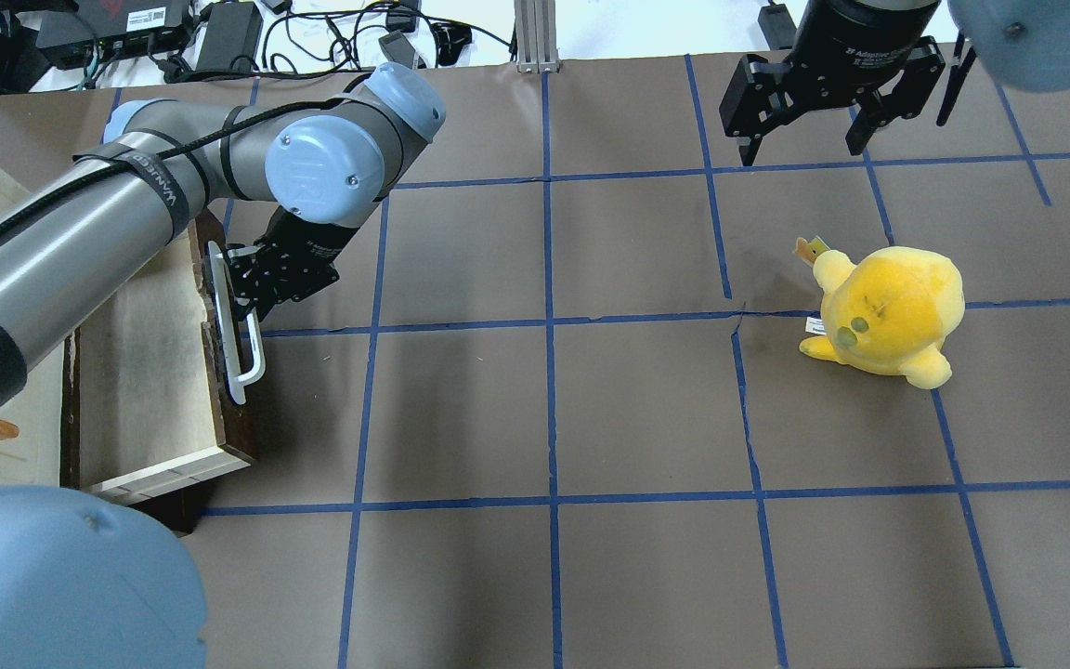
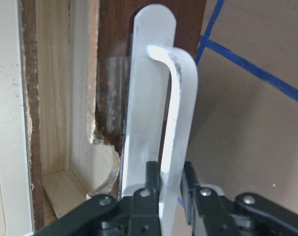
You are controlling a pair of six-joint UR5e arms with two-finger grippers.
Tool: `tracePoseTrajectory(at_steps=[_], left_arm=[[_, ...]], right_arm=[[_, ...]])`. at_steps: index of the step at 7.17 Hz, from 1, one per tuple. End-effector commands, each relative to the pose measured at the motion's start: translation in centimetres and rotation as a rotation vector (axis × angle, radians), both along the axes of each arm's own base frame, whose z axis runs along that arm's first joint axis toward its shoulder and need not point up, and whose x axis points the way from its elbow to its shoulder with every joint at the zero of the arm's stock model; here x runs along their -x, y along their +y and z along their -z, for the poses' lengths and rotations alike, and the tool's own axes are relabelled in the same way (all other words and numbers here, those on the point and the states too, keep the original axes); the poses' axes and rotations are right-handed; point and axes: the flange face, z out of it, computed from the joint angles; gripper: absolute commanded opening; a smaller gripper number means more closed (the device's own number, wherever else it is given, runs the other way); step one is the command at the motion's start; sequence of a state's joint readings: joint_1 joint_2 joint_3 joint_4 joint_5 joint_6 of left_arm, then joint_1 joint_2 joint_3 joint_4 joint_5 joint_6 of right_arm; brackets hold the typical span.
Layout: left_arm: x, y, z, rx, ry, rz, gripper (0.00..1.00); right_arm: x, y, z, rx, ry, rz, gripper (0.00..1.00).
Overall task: Pull drawer sideways
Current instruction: 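Keep pulling the drawer outward with the left gripper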
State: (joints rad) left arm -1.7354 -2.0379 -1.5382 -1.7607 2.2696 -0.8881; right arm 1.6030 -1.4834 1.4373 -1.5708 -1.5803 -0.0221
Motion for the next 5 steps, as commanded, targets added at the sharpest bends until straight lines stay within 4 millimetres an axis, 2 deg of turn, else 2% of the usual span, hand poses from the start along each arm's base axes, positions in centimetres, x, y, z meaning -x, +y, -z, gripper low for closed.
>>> tracePoseTrajectory(at_steps=[1,5], left_arm=[[0.05,0.02,-0.13,-0.003,-0.001,0.001,0.00],[0.55,0.05,-0.04,-0.001,0.004,0.004,0.00]], right_arm=[[0.00,0.00,0.00,0.000,0.000,0.001,1.00],[0.01,0.00,0.00,0.000,0.001,0.001,1.00]])
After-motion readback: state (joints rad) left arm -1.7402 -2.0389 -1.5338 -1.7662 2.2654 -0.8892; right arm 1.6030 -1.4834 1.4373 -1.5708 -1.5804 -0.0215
